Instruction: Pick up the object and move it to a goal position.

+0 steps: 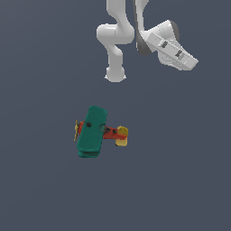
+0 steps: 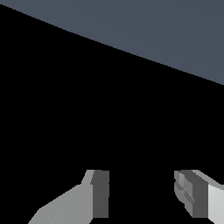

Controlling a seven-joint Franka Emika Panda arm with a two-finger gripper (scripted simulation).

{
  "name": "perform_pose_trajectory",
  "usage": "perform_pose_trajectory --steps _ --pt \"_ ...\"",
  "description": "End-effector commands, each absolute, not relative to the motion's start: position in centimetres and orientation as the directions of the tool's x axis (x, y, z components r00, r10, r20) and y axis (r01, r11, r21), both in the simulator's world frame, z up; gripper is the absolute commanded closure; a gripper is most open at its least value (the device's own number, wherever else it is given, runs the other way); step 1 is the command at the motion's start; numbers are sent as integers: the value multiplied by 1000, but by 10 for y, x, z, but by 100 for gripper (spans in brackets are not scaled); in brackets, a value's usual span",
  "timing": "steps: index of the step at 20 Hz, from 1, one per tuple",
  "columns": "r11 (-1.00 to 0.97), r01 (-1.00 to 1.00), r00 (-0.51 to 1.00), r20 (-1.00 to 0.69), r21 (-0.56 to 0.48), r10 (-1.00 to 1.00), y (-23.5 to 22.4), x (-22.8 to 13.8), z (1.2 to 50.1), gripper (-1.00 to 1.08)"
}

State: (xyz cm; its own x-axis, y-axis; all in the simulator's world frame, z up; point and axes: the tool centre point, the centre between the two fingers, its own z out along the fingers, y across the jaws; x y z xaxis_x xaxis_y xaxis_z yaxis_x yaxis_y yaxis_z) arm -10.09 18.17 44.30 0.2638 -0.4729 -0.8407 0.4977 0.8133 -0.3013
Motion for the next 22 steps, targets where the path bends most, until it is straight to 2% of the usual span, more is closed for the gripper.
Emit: perform_pose_trajectory --steps 1,11,22 --pt "803 497 252 -830 -330 -497 181 -100 437 -20" --pt "697 480 160 -728 -533 -667 171 -91 390 -20" --pt "443 398 -7 -486 -803 -874 132 -81 306 -20"
